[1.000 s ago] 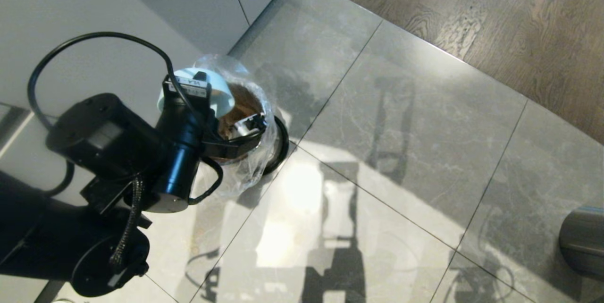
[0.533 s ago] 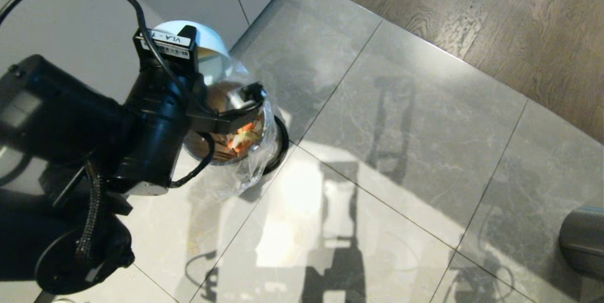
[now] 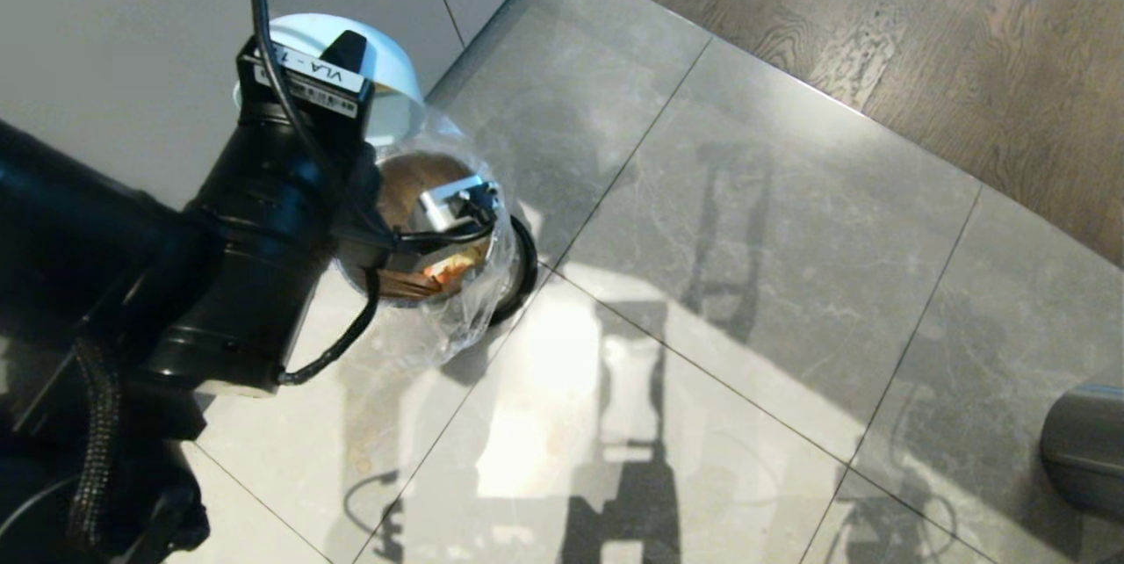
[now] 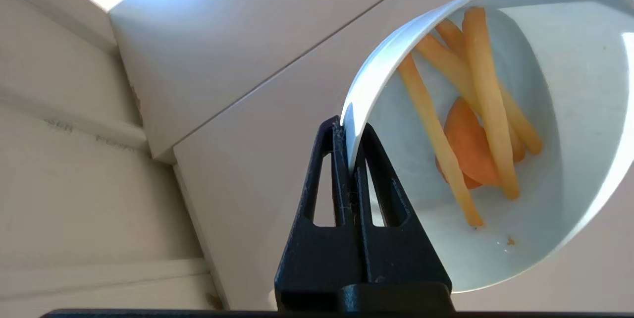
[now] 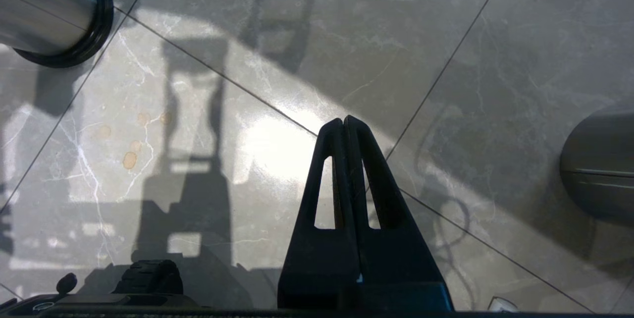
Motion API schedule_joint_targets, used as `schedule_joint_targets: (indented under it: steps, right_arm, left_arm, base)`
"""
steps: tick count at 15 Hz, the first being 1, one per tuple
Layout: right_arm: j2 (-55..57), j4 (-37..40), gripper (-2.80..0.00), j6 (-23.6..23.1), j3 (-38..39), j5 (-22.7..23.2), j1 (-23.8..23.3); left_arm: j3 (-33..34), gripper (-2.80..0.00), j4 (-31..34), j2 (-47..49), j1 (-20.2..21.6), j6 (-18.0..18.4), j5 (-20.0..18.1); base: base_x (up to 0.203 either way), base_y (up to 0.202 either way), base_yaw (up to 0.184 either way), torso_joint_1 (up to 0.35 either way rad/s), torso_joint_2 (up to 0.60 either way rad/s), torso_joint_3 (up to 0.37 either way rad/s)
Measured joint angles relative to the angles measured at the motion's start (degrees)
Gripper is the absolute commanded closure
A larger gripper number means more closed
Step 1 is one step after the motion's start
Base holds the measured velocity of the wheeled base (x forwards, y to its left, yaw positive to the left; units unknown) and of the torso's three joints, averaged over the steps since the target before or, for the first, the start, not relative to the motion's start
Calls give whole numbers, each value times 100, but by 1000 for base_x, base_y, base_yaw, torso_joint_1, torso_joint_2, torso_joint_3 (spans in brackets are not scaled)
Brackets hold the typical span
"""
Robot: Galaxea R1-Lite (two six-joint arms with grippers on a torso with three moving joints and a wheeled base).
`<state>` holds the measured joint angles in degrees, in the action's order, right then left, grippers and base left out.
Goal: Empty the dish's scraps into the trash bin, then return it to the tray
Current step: Pour the leftover food from the bowl into the trash can
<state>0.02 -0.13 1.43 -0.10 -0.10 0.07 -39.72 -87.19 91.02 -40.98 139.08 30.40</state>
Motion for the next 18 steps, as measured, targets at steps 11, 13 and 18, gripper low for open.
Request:
schedule_joint_targets:
  steps: [11, 13, 18]
  right_arm:
    - [0, 0, 0, 0, 0, 0, 0]
    - [0, 2, 0, -3, 0, 0, 0]
    - [0, 3, 0, -2, 0, 0, 0]
  left_arm:
    - [-41, 0, -2, -499, -33, 924, -397]
    - [-33, 0, -6, -553, -30, 954, -409]
    - [50, 0, 0, -667, -30, 985, -592]
  base:
    - [0, 0, 0, 0, 0, 0]
    - [0, 0, 0, 0, 0, 0]
    - [0, 0, 0, 0, 0, 0]
